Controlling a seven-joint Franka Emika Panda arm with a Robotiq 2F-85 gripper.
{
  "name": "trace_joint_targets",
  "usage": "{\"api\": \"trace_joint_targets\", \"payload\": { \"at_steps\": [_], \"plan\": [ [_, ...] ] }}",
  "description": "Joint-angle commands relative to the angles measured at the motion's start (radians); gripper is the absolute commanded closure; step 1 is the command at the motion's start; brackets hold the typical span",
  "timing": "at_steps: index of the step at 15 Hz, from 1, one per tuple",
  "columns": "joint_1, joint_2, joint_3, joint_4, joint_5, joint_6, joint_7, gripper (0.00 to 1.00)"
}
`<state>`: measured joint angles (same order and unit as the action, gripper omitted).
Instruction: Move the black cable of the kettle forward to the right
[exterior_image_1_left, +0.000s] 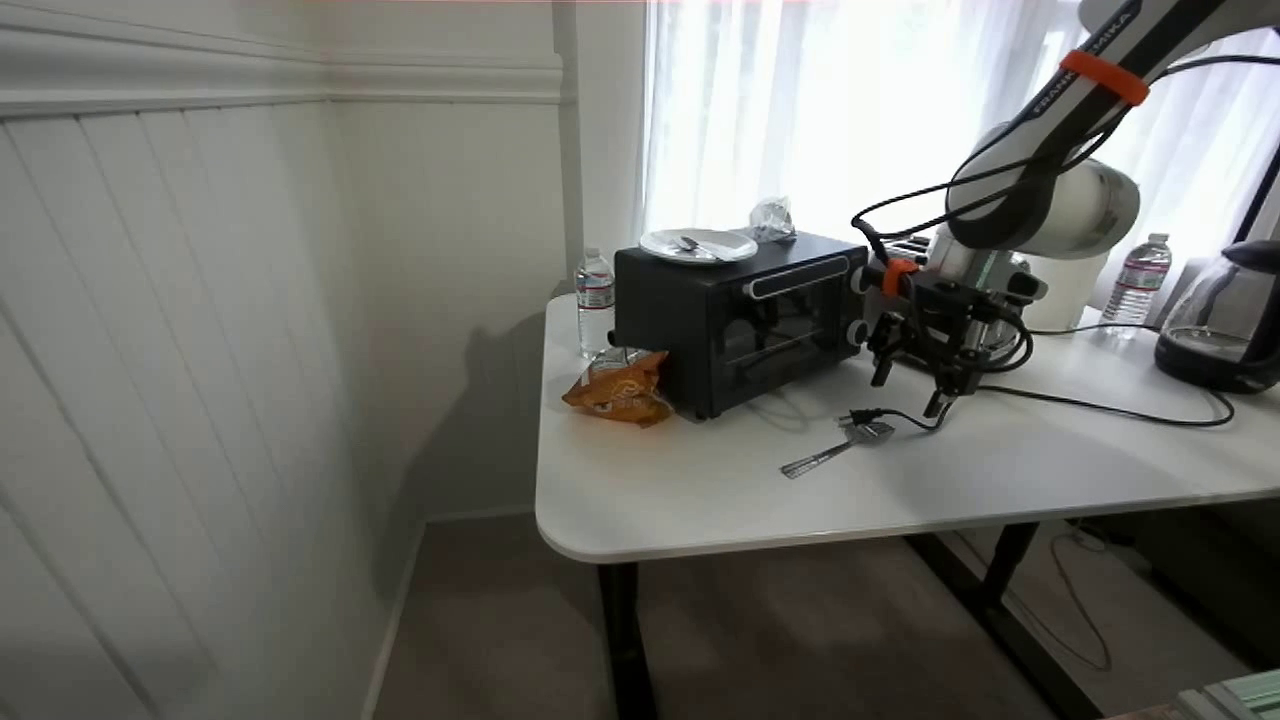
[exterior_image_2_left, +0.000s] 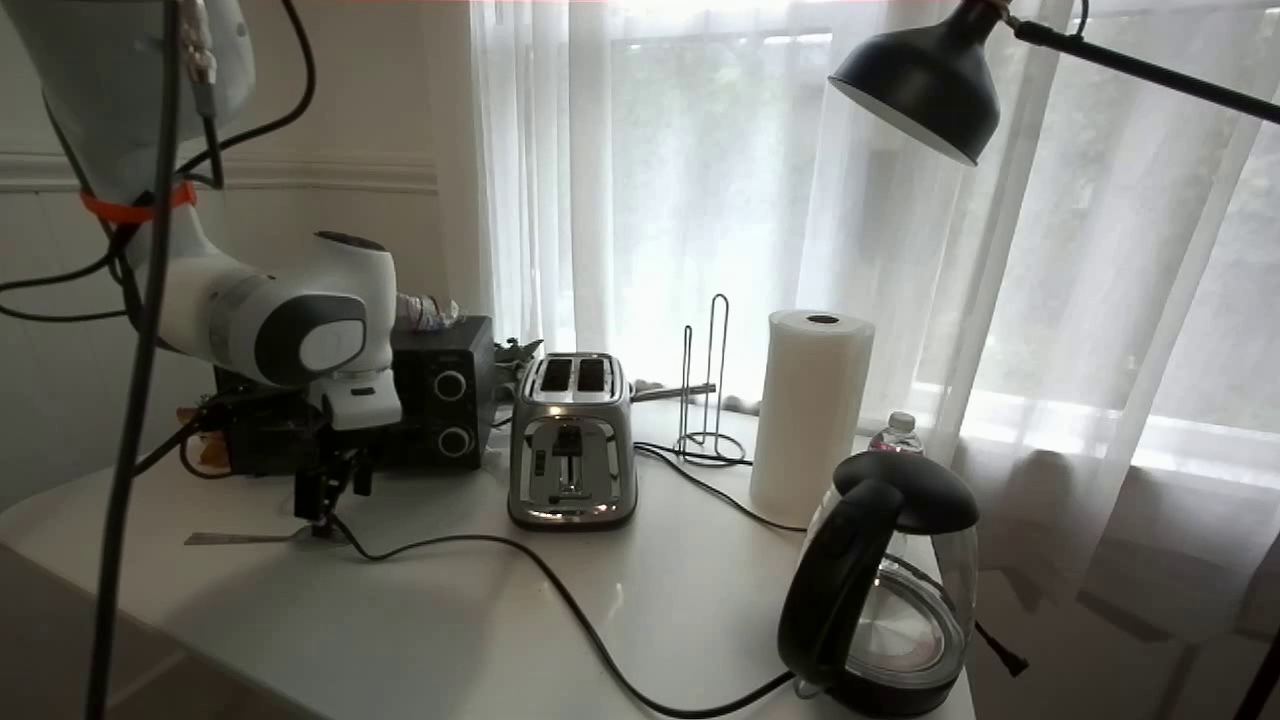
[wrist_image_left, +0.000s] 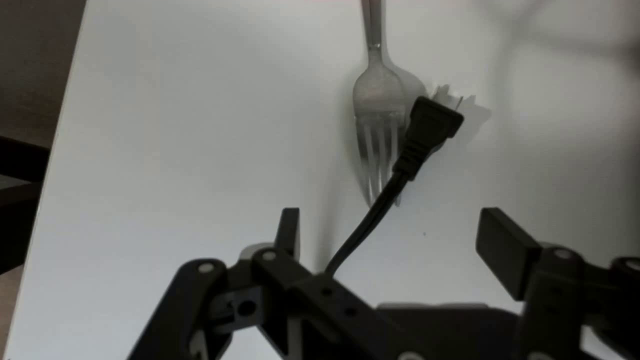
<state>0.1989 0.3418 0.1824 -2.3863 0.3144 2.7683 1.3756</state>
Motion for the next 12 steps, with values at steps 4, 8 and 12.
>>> {"api": "trace_joint_targets", "payload": {
  "at_steps": [4,8,12],
  "plan": [
    [0.048,0.05,-0.046,0.041,0.0,0.003,0.058,0.31],
    [0.05,0.068,-0.049,0.055,0.007,-0.003,0.06,0.41],
    [0.047,0.073,-0.047,0.062,0.011,-0.006,0.056,0.67]
  ]
}}
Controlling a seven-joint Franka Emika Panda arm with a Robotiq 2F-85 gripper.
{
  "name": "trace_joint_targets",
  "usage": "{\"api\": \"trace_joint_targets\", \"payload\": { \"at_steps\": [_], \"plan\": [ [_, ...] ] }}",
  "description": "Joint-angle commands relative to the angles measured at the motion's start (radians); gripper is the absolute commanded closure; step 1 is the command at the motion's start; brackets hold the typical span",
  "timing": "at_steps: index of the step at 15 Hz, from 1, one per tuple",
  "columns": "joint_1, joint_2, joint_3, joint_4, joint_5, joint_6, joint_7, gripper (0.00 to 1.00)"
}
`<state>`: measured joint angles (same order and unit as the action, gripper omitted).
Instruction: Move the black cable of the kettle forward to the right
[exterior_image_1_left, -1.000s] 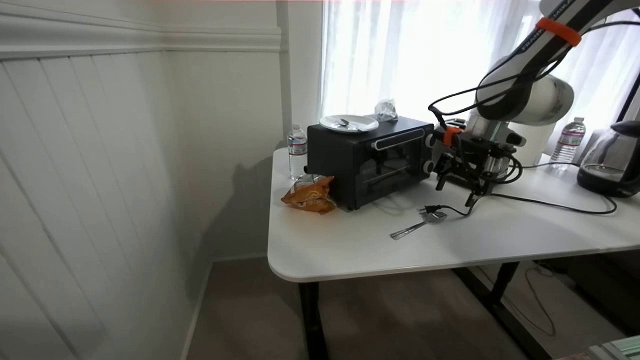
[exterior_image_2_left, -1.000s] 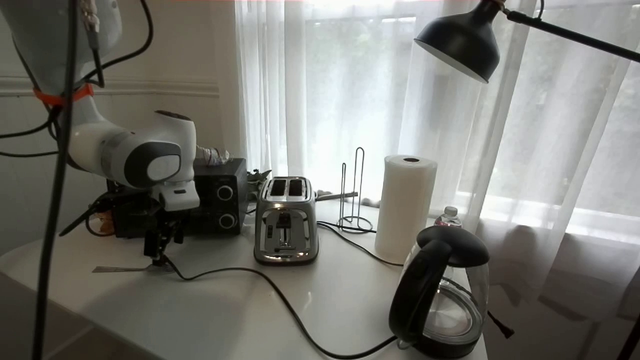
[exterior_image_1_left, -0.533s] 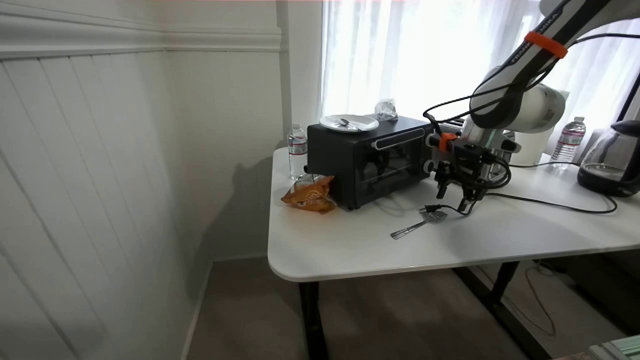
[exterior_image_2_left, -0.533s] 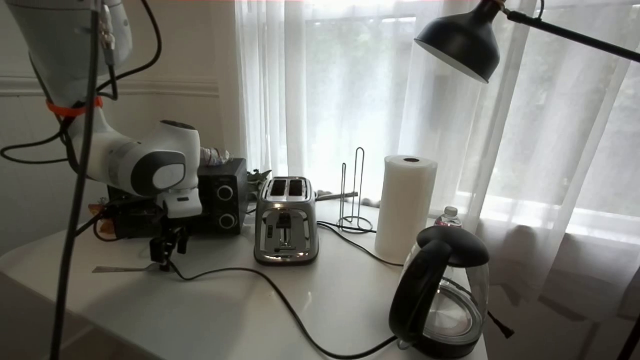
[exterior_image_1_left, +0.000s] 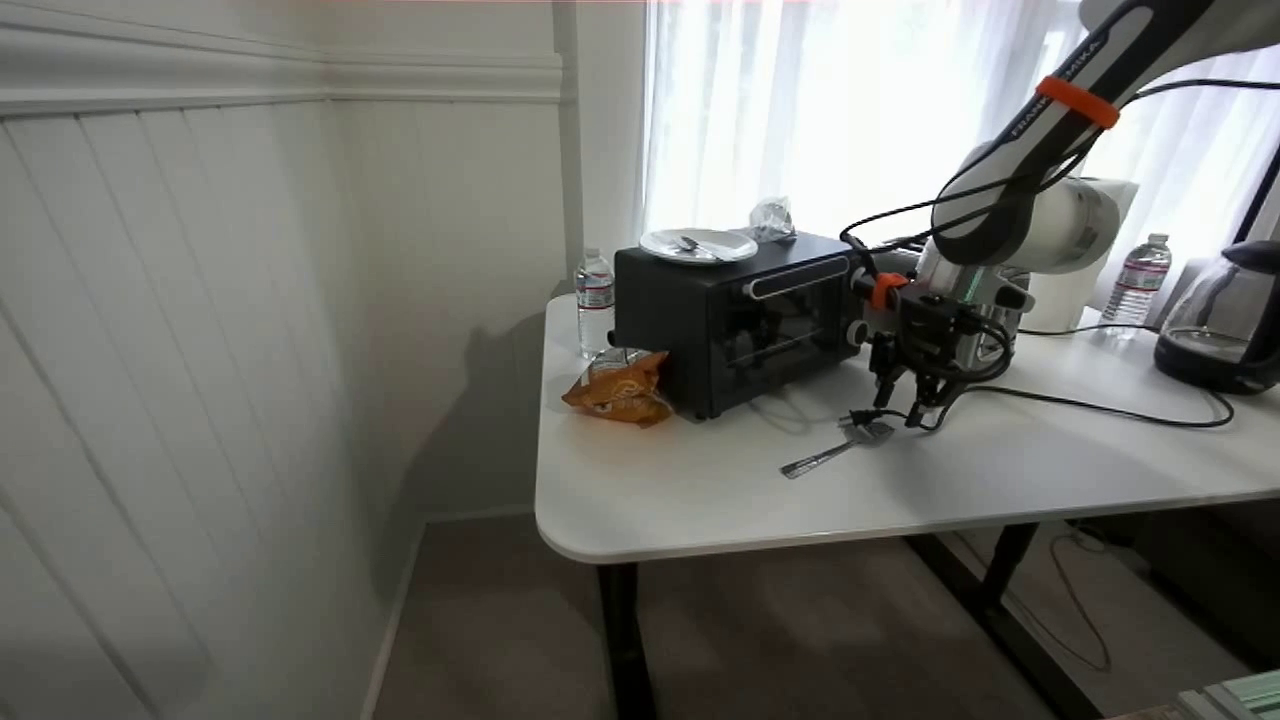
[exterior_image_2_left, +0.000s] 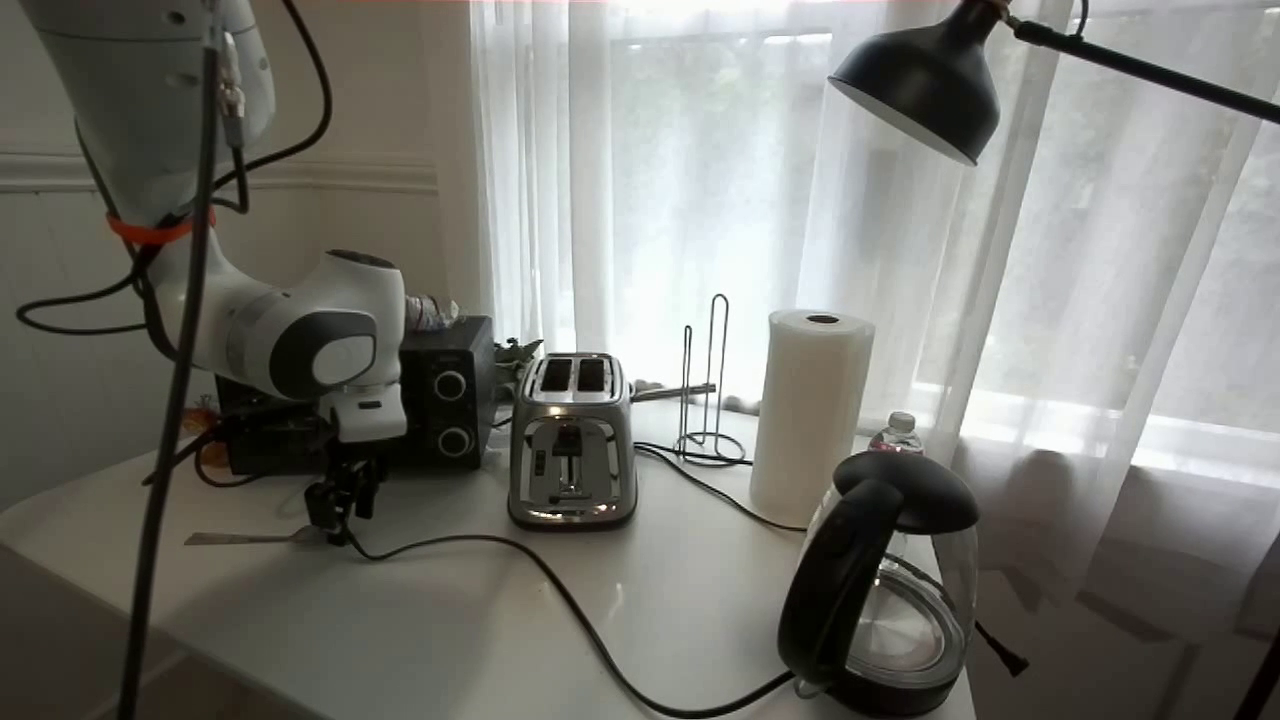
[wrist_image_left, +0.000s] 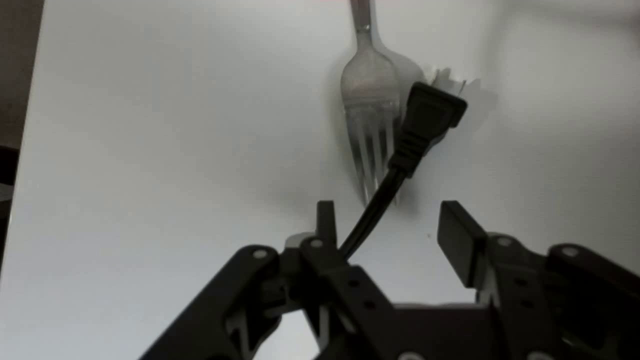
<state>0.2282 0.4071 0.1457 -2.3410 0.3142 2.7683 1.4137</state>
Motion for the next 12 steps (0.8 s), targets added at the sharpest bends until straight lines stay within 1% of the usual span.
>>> {"api": "trace_joint_targets", "payload": {
  "at_steps": [1,3,4,6,7,8,9,12],
  "plan": [
    [0.018,0.006,-0.011,0.017,0.01,-0.007,0.018,0.73],
    [0.015,-0.002,-0.011,0.017,0.011,-0.01,0.016,0.88],
    [0.012,-0.008,-0.01,0.019,0.013,-0.015,0.013,0.92],
    [0.001,-0.033,-0.011,0.023,0.018,-0.03,0.007,0.98],
    [0.001,-0.048,-0.018,0.024,0.011,-0.043,0.011,0.97],
    [0.002,-0.075,-0.032,0.024,-0.003,-0.067,0.019,0.93],
    [0.002,-0.097,-0.044,0.026,-0.012,-0.082,0.024,0.93],
    [0.035,-0.186,-0.137,0.021,-0.135,-0.124,0.127,0.93]
  ]
}}
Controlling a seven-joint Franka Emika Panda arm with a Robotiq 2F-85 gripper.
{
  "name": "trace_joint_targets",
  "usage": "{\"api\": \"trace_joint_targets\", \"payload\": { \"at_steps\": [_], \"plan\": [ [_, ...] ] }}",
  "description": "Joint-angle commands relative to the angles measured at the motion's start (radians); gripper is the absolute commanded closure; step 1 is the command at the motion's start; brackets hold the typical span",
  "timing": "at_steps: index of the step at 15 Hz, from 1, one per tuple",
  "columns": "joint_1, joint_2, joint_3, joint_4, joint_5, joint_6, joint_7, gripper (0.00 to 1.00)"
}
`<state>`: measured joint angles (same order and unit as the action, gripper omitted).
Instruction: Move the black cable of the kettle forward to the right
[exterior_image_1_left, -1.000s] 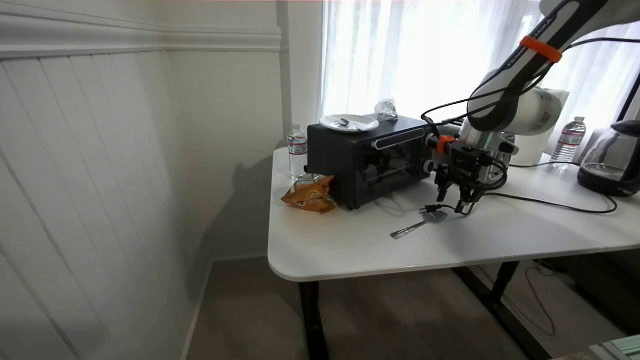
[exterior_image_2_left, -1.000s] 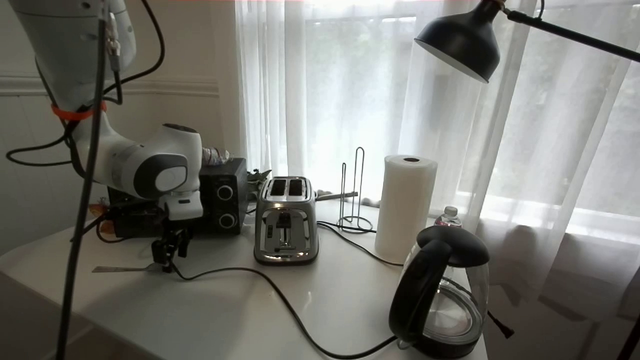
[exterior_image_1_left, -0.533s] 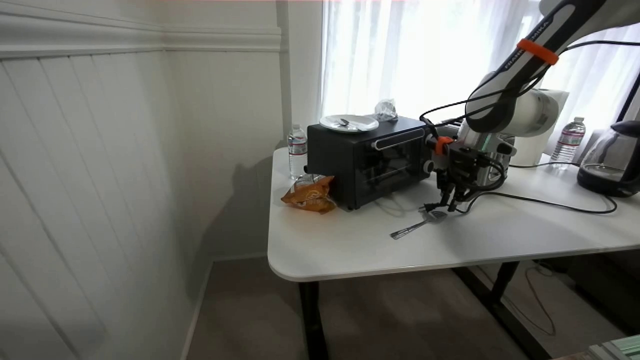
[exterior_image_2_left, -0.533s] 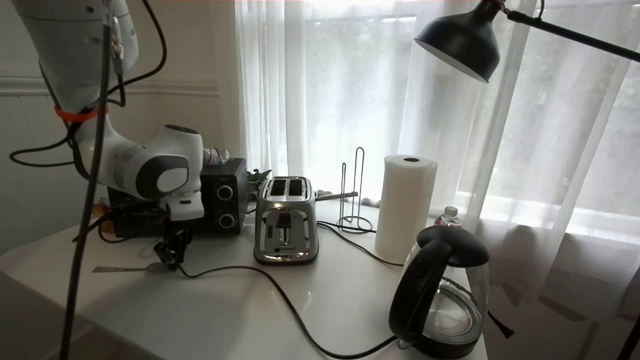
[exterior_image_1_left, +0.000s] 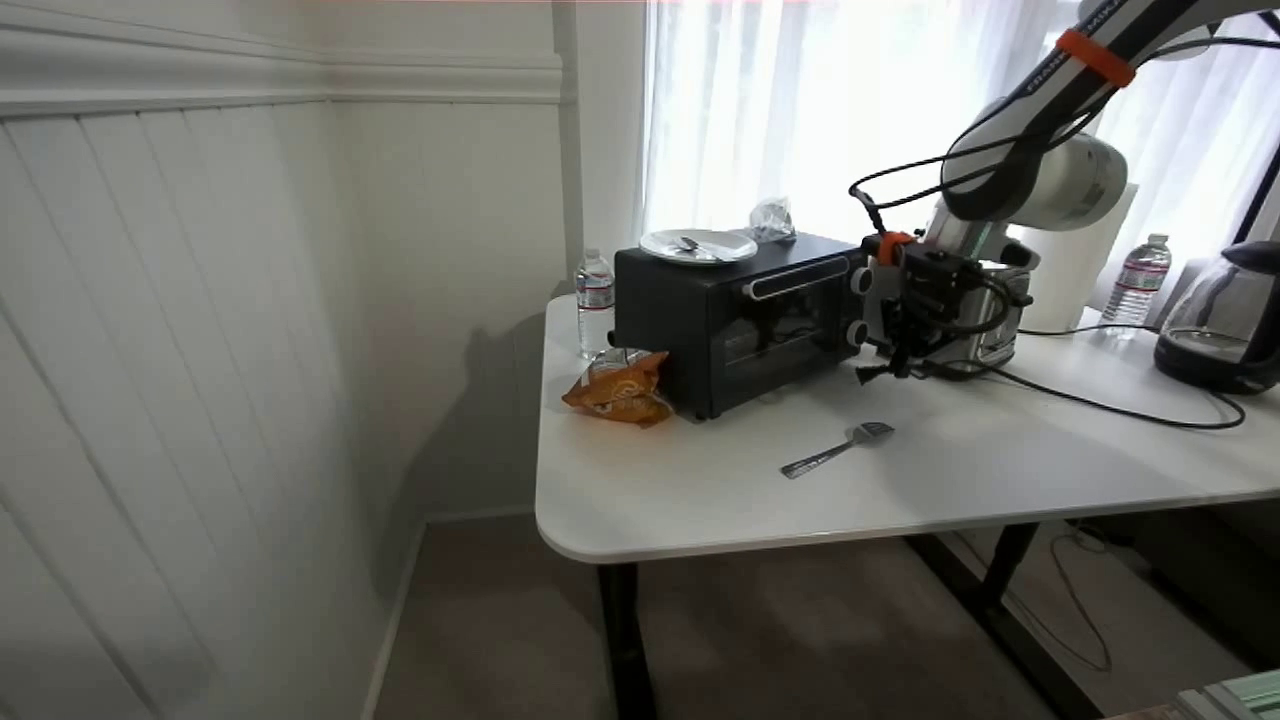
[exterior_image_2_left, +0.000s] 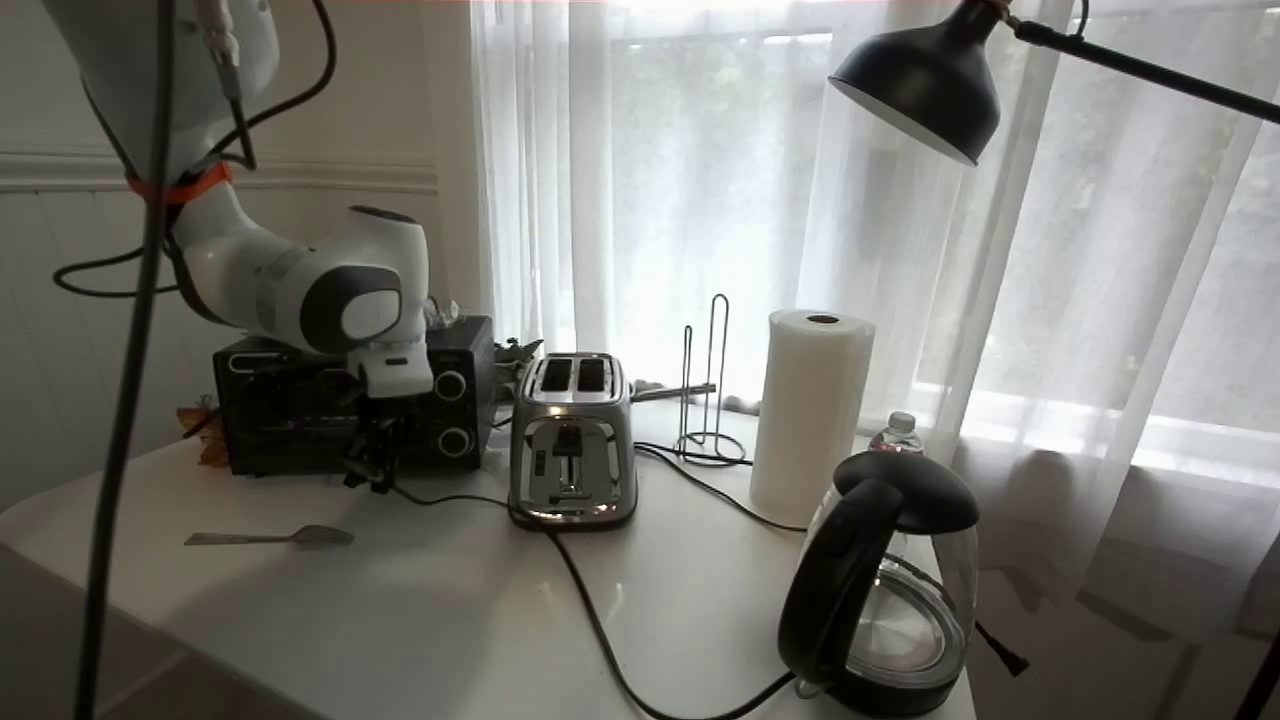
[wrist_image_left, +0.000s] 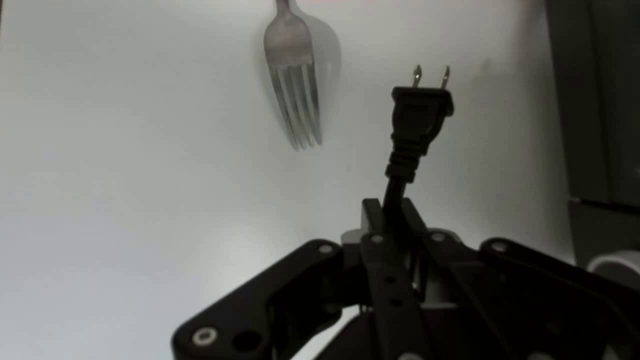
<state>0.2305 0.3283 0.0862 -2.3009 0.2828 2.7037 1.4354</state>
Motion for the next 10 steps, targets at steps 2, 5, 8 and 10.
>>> {"api": "trace_joint_targets", "payload": {
  "at_steps": [2,5,8,10],
  "plan": [
    [0.038,-0.161,-0.127,-0.015,-0.219,-0.101,0.228,0.93],
    [0.012,-0.222,-0.157,0.003,-0.399,-0.171,0.438,0.94],
    [-0.029,-0.272,-0.137,0.013,-0.473,-0.231,0.567,0.94],
    [-0.056,-0.296,-0.112,0.019,-0.411,-0.257,0.551,0.96]
  ]
}}
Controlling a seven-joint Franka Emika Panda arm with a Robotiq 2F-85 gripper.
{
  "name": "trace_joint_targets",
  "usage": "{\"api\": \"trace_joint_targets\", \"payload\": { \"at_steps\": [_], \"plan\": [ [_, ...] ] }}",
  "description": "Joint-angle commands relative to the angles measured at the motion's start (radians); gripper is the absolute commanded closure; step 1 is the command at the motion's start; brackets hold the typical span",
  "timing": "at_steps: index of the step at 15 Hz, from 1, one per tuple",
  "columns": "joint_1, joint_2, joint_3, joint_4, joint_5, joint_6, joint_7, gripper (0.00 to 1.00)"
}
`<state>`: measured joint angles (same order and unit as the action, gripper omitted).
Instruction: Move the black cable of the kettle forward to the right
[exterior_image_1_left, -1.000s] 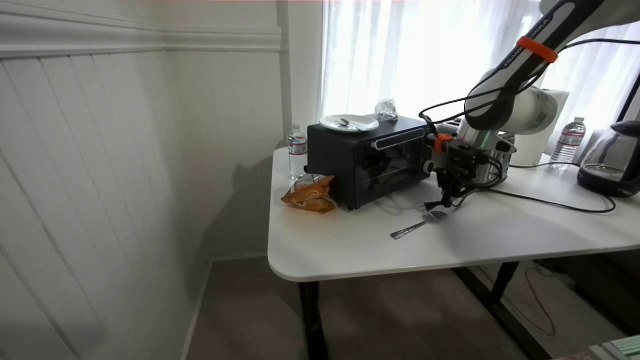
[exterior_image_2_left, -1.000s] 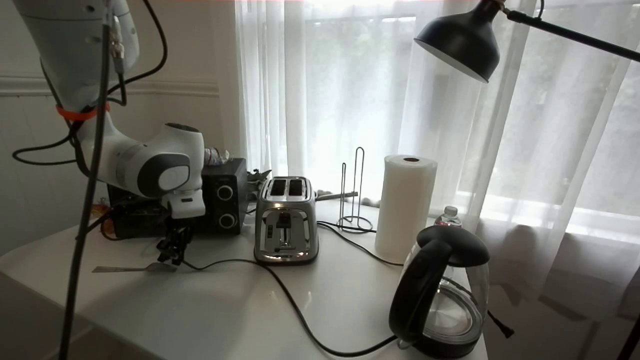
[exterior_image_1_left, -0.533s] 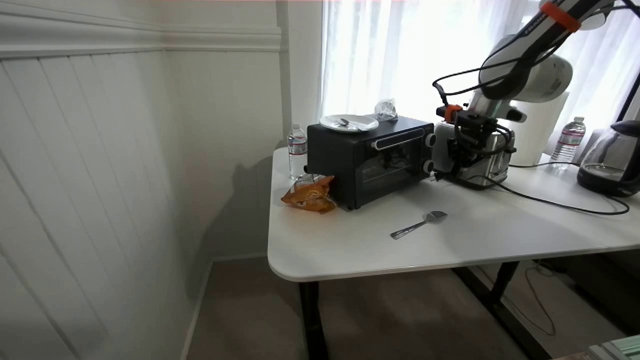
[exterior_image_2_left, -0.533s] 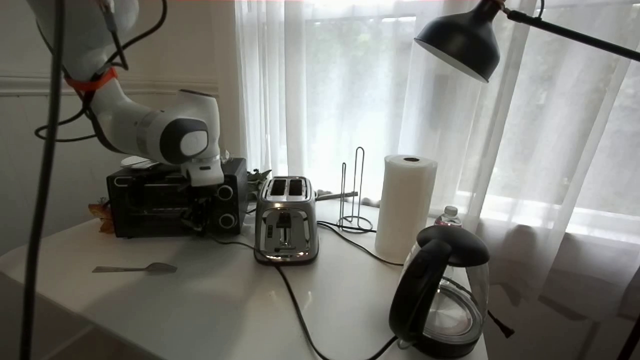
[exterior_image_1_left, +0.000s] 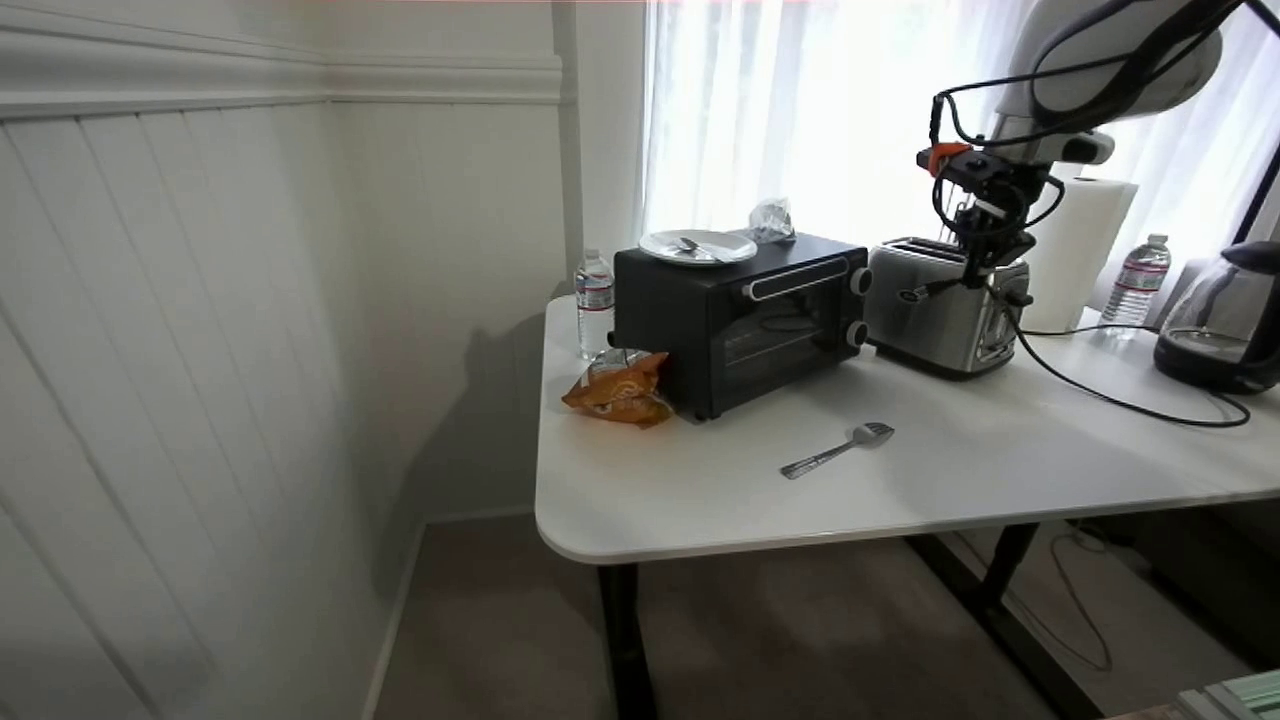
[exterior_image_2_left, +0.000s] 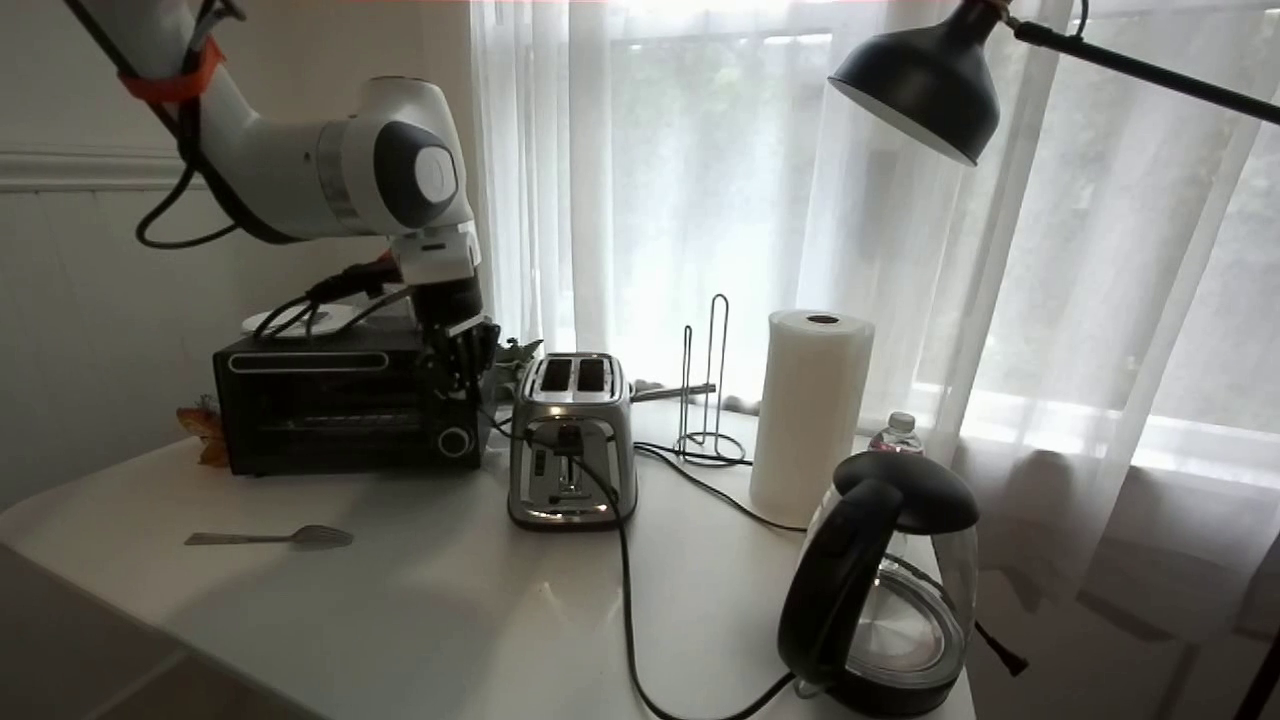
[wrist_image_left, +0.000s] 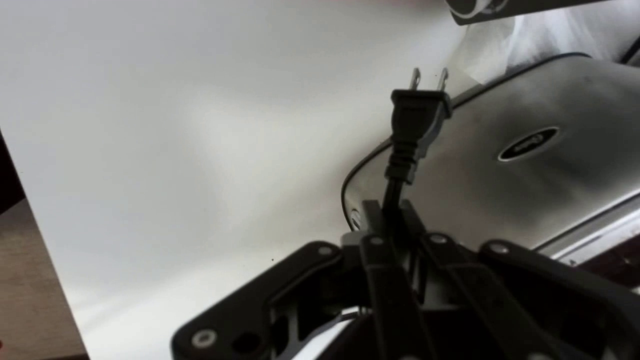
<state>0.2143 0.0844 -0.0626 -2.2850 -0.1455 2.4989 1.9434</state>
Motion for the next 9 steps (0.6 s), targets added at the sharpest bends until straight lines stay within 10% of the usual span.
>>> {"api": "trace_joint_targets", "payload": {
  "at_steps": [1,9],
  "plan": [
    [-0.048,-0.061,0.039,0.005,-0.001,-0.061,0.075,0.96],
    [-0.09,-0.032,0.088,0.061,0.131,-0.448,-0.051,0.96]
  ]
}}
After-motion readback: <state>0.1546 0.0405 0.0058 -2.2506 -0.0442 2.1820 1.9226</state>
